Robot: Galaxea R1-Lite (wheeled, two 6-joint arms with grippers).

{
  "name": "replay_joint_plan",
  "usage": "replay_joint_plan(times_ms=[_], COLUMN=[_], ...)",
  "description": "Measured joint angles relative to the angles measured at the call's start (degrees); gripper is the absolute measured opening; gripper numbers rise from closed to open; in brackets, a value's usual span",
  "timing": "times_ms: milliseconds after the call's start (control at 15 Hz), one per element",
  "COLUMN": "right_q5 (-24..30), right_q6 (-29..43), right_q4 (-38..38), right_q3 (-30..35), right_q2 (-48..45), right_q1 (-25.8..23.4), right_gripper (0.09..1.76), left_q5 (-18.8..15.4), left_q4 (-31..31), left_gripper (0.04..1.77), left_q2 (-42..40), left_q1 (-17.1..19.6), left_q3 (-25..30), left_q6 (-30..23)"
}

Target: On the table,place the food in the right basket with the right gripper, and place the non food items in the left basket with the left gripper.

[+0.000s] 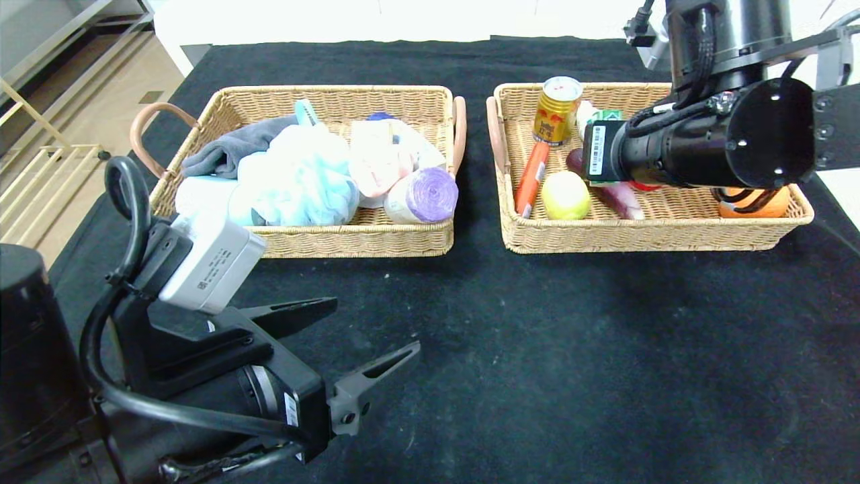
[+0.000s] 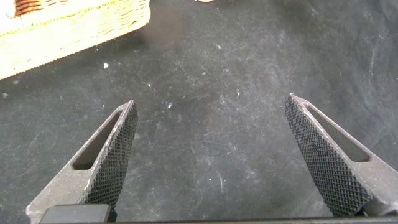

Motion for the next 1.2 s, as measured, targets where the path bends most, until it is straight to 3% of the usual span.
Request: replay_joint_plan(times_ms=[400,733,1200], right_q5=[-0.35,-1.54,-1.57], right_q6=[-0.02,0.24,1.24], right_q4=[0.07,0.07,0.11], right_q3=[-4.91,-4.55,-0.57], right_q2=[5.07,5.50,2.65], right_q1=[-1.19,-0.56,0.07], right_gripper=[0.60,1.13,1.47], left_q5=[0.16,0.13,0.41], left_q4=[-0.33,-0.44,-0.73], left_gripper=[1.72,1.72,1.72], left_q2=[-0.33,-0.61,-0.88], left_q1=[0.00,0.00,0.24], left_q3=[0.05,0.16,0.11], left_q6=[0.94,1.13,1.08])
